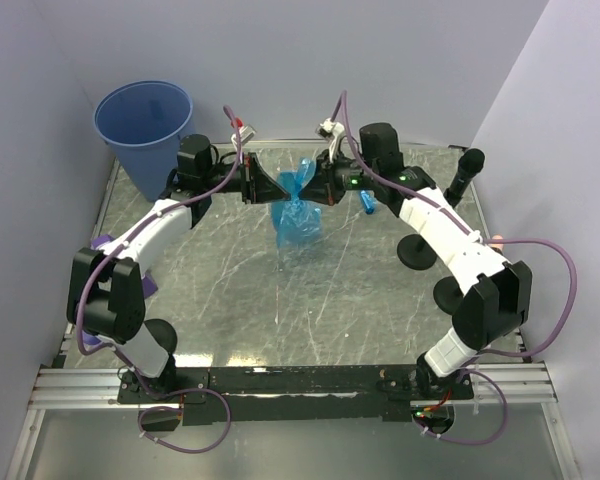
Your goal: Put the trash bags into the trash bin
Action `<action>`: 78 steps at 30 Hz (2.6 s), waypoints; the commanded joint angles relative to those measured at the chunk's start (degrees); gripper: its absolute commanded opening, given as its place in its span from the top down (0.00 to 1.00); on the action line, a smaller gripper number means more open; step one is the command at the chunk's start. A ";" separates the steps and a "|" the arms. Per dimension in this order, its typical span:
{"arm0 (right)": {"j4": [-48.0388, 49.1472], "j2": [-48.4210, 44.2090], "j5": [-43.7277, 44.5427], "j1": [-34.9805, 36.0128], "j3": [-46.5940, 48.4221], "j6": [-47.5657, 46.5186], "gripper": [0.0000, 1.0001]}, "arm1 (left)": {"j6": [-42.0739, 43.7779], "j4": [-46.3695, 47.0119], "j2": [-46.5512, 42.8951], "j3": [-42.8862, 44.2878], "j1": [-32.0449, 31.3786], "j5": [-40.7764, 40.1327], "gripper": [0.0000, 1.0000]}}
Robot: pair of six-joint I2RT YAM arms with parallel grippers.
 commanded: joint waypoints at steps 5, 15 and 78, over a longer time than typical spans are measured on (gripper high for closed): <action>0.22 -5.02 -0.49 -4.88 -1.83 -1.94 0.98 | 5.77 -4.58 -4.17 0.28 0.97 -1.86 0.99; -2.59 -8.71 2.24 -5.32 -4.21 -6.42 0.99 | 6.82 -5.72 -4.44 0.10 1.94 -1.51 0.99; -4.09 -9.51 13.75 -5.41 1.33 -6.34 1.00 | 10.98 11.66 0.39 2.73 -1.76 -8.46 0.83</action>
